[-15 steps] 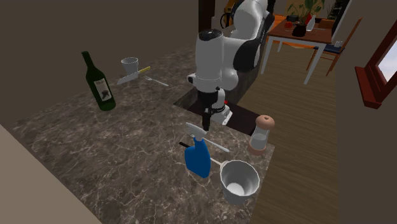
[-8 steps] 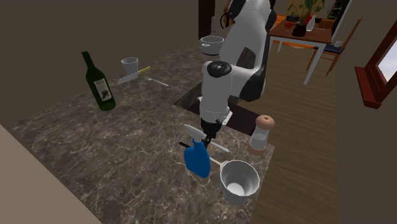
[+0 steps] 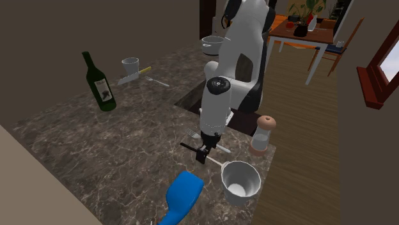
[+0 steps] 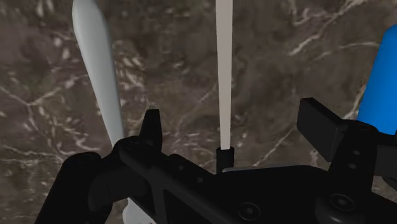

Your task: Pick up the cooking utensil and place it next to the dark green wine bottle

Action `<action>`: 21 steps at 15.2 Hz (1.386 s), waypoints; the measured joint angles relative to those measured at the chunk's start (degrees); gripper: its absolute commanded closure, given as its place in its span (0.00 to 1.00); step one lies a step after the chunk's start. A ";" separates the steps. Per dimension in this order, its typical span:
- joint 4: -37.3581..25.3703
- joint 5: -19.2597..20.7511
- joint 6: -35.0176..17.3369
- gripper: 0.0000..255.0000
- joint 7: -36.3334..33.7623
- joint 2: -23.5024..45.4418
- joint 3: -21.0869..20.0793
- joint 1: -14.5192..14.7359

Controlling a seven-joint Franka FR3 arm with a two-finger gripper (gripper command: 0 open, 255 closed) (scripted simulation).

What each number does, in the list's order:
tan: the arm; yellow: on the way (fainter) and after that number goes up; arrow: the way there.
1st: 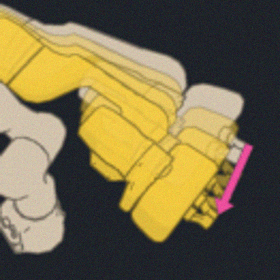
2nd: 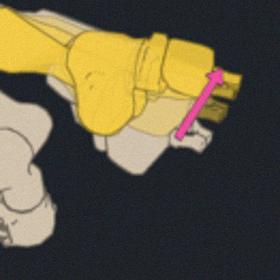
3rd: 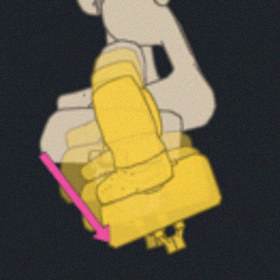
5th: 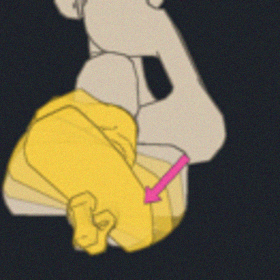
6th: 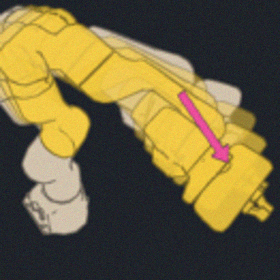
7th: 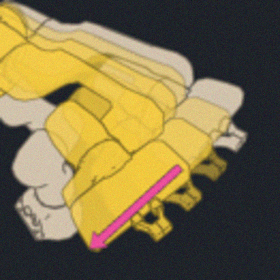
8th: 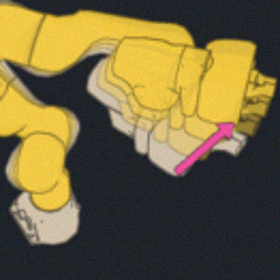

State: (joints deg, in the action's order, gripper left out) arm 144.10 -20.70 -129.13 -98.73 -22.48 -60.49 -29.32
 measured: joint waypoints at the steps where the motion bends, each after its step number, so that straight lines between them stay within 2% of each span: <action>1: 0.30 0.10 -0.60 0.00 -0.07 0.33 -0.30 -0.23; 7: 0.57 0.21 -1.28 0.00 -0.29 0.71 -0.75 -0.45; 8: 0.57 0.21 -1.28 1.00 -0.29 0.71 -0.75 -0.46; 18: 0.58 0.21 -1.29 1.00 -0.29 0.71 -0.75 -0.46; 21: -0.16 -0.38 0.90 1.00 0.45 -0.84 0.89 0.59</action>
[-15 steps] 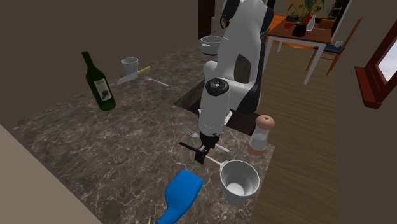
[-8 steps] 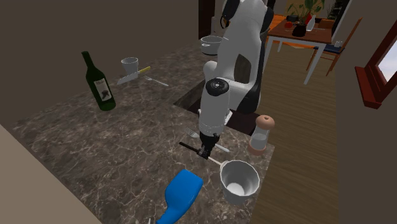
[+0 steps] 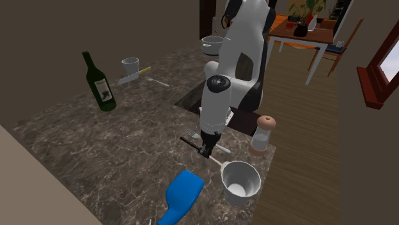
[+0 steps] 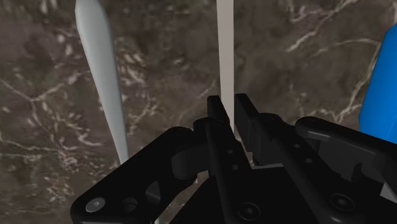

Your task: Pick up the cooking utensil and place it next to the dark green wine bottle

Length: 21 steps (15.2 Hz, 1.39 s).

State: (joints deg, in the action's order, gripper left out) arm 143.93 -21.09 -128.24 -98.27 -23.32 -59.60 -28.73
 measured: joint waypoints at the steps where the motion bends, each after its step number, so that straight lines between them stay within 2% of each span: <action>1: -0.36 -0.07 0.74 1.00 0.16 -0.40 0.45 0.21; 11: -4.55 -0.87 9.93 1.00 1.81 -5.53 5.96 3.03; 21: -9.79 -0.21 18.36 1.00 2.55 -8.58 10.15 4.12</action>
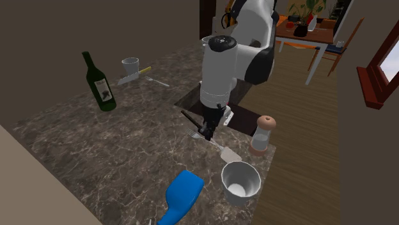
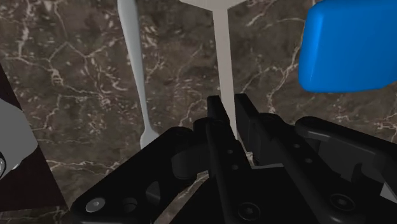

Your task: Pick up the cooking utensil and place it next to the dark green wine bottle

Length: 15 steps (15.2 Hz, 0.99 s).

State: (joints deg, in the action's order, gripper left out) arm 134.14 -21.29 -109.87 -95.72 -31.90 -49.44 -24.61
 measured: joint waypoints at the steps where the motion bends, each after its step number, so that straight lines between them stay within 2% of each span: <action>1: -0.63 0.14 0.75 1.00 0.00 -0.10 0.28 -0.01; 15: -9.86 2.01 11.56 1.00 0.26 -1.41 4.50 -0.12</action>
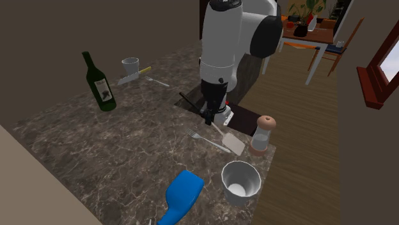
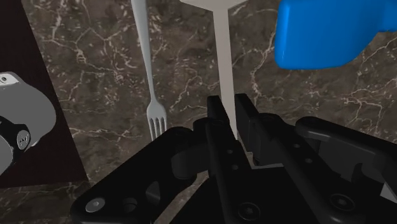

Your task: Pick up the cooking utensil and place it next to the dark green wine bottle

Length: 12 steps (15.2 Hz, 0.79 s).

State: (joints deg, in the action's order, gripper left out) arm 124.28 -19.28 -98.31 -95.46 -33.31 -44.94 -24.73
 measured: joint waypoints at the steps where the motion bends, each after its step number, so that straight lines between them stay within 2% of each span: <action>1: -0.69 0.15 0.66 1.00 -0.02 0.05 0.18 -0.06; 12: -9.71 1.92 8.55 1.00 -0.61 1.43 1.87 -1.04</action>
State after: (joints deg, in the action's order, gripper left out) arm 114.57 -17.37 -89.76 -96.07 -31.89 -43.08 -25.77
